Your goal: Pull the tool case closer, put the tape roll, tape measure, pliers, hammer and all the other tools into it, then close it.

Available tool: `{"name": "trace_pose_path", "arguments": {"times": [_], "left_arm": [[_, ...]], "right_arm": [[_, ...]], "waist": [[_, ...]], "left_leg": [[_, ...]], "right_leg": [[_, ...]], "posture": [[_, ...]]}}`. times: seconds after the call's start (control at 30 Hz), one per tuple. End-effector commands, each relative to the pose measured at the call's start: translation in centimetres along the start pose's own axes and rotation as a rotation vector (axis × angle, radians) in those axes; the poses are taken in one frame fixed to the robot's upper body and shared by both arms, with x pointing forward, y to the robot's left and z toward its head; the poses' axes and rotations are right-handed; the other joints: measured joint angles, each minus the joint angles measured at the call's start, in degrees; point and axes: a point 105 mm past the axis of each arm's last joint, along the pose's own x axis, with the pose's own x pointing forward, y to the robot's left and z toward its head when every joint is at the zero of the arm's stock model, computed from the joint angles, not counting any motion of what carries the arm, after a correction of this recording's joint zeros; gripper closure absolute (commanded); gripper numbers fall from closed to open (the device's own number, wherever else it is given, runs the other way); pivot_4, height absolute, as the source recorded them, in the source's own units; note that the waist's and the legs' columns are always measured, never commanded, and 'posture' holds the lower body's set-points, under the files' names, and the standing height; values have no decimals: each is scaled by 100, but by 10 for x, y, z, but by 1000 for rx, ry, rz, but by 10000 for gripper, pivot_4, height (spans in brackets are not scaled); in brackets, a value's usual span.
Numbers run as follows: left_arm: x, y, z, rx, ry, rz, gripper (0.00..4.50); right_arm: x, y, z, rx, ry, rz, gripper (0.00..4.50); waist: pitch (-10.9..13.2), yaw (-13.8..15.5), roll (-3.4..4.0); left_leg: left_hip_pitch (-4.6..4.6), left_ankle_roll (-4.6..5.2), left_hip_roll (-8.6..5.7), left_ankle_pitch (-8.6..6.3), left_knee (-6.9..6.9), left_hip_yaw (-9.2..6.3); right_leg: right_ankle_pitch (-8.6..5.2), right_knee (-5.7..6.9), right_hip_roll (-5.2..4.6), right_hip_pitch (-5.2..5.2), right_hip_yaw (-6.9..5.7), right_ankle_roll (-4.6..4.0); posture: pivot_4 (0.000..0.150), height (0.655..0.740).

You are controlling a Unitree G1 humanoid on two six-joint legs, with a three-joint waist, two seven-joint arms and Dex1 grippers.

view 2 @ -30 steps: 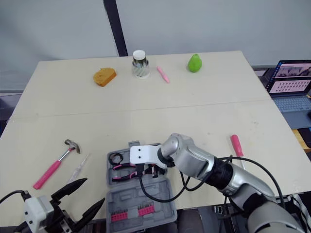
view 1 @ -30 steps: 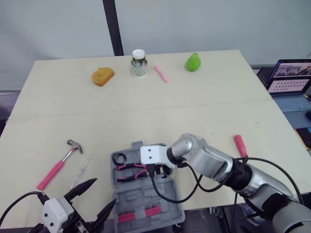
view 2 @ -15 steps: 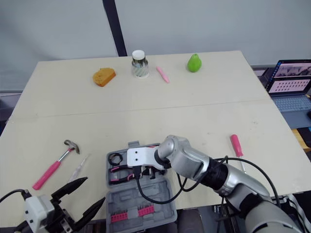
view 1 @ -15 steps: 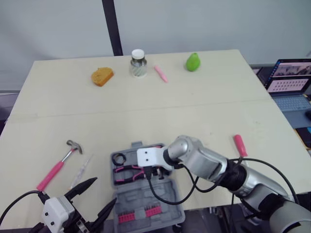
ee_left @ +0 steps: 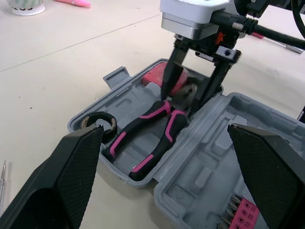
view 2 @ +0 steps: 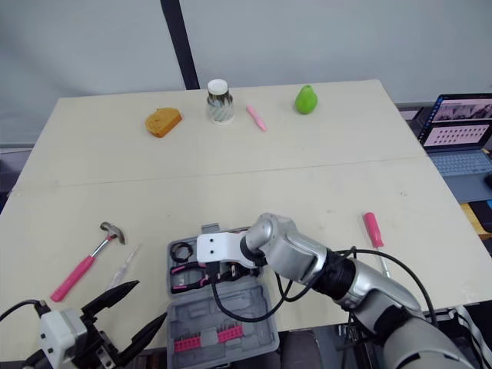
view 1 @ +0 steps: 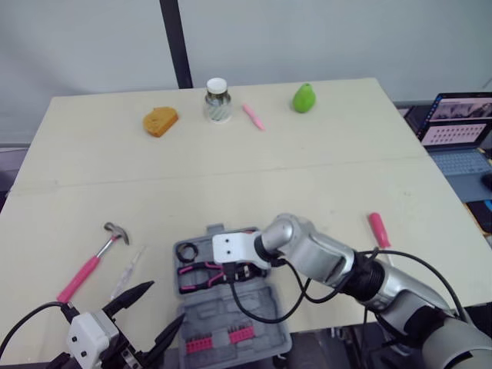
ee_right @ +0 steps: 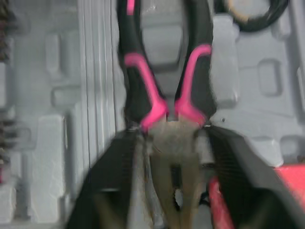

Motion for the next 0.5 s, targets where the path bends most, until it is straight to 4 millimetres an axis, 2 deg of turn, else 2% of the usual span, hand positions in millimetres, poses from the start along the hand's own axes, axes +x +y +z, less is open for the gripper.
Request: {"name": "trace_pose_path", "arguments": {"times": [0.03,0.2,0.3,0.4,0.5], "left_arm": [[1,0,4,26,-17,-3,0],[1,1,4,29,-15,-2,0],[1,2,3,29,-14,-4,0],[1,3,3,30,-12,-5,0],[4,3,3,32,-14,-8,0]], "right_arm": [[-30,-5,21,-45,-86,-9,497],[-47,-9,34,-36,-214,-14,131],[-44,-15,43,-24,-368,-60,131],[-37,-19,43,-11,-445,-96,131],[-16,-15,40,18,-499,-95,13371]], "waist": [[-1,7,-1],[-4,5,-7],[-4,-4,-8],[-5,-5,-8],[-8,-4,-13]], "left_leg": [[0,1,0,0,0,1],[1,2,0,-2,1,-1],[2,0,1,-3,0,1],[3,0,1,-3,0,8],[6,0,0,-3,0,11]], "right_leg": [[0,-1,0,0,1,0],[0,-6,-1,2,1,0],[0,-4,0,1,-1,-1],[0,8,2,2,-1,-1],[0,10,2,4,0,0]], "posture": [[1500,7400],[1500,7400],[1500,7400],[1500,7400],[1500,7400]]}}
